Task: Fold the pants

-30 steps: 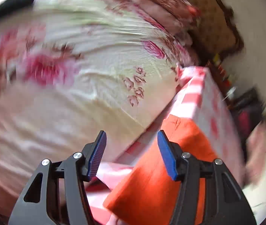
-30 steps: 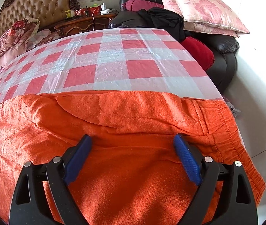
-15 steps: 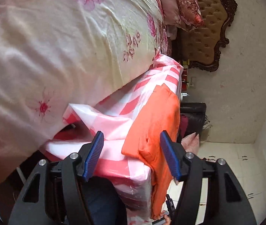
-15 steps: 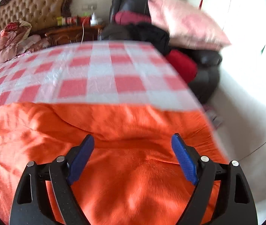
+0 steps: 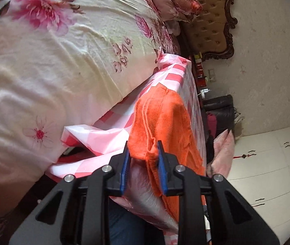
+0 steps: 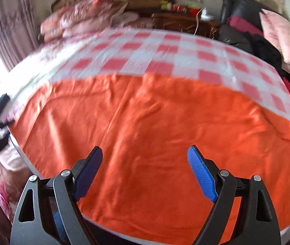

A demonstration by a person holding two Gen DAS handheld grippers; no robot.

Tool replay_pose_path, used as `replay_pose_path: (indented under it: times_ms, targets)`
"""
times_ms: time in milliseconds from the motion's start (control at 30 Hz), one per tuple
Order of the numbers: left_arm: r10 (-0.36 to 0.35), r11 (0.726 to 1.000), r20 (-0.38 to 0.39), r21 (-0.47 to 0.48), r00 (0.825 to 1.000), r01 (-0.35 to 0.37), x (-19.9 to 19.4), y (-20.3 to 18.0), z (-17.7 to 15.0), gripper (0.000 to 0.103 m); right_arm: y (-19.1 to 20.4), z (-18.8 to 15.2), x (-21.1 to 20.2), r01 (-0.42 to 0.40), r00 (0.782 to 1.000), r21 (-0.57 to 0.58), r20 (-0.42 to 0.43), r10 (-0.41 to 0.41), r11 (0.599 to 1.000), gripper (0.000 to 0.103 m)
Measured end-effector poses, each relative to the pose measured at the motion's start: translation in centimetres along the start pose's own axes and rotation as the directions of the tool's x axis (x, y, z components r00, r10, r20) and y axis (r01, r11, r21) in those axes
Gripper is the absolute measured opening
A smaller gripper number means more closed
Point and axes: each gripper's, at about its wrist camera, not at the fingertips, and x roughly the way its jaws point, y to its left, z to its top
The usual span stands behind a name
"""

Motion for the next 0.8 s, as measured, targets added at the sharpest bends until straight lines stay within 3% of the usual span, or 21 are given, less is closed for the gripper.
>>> replay_pose_path:
  times_ms: [100,200,300,367,433,500,567,633,700,800]
  targets:
    - [0.128,0.985,0.036,0.109,0.991,-0.131,-0.4,-2.1,-0.3,0.023,0.6,-0.4,1.2,0.030,0.997,0.004,-0.070,-0.030,1.000,0.082]
    - [0.190,0.962,0.073,0.184,0.979,-0.201,-0.7,-4.1,-0.6,0.022,0.1,-1.2,2.4,0.054,0.991,0.016,-0.125,-0.052,0.998,0.083]
    - [0.247,0.925,0.128,0.263,0.961,-0.273,-1.1,-6.6,-1.0,0.021,-0.2,-1.7,3.0,0.061,0.988,0.021,-0.144,-0.058,0.998,0.088]
    - [0.297,0.882,0.175,0.326,0.939,-0.340,-1.1,-8.7,-1.4,0.021,-0.1,-1.7,3.1,0.062,0.988,0.017,-0.143,-0.059,0.998,0.088]
    - [0.352,0.812,0.232,0.406,0.907,-0.420,-0.9,-11.1,-2.2,0.021,-0.1,-1.9,3.1,0.060,0.989,0.018,-0.139,-0.057,0.998,0.089]
    - [0.410,0.704,0.299,0.497,0.862,-0.507,-0.2,-13.9,-3.5,0.020,-0.1,-1.9,3.0,0.061,0.989,0.022,-0.135,-0.057,0.998,0.089]
    - [0.432,0.615,0.341,0.565,0.835,-0.549,0.8,-15.9,-4.9,0.020,0.0,-1.9,3.0,0.058,0.989,0.021,-0.136,-0.054,0.998,0.092]
    - [0.438,0.526,0.378,0.628,0.815,-0.574,2.0,-18.0,-6.6,0.020,0.1,-1.9,3.1,0.055,0.989,0.018,-0.137,-0.052,0.998,0.093]
    - [0.431,0.477,0.392,0.665,0.813,-0.574,3.1,-19.6,-8.1,0.019,0.0,-1.7,3.2,0.052,0.989,0.022,-0.143,-0.048,0.998,0.093]
    - [0.408,0.334,0.444,0.740,0.798,-0.583,5.3,-22.1,-11.8,0.019,-0.7,-1.5,2.8,0.024,0.989,0.067,-0.150,-0.013,0.997,0.093]
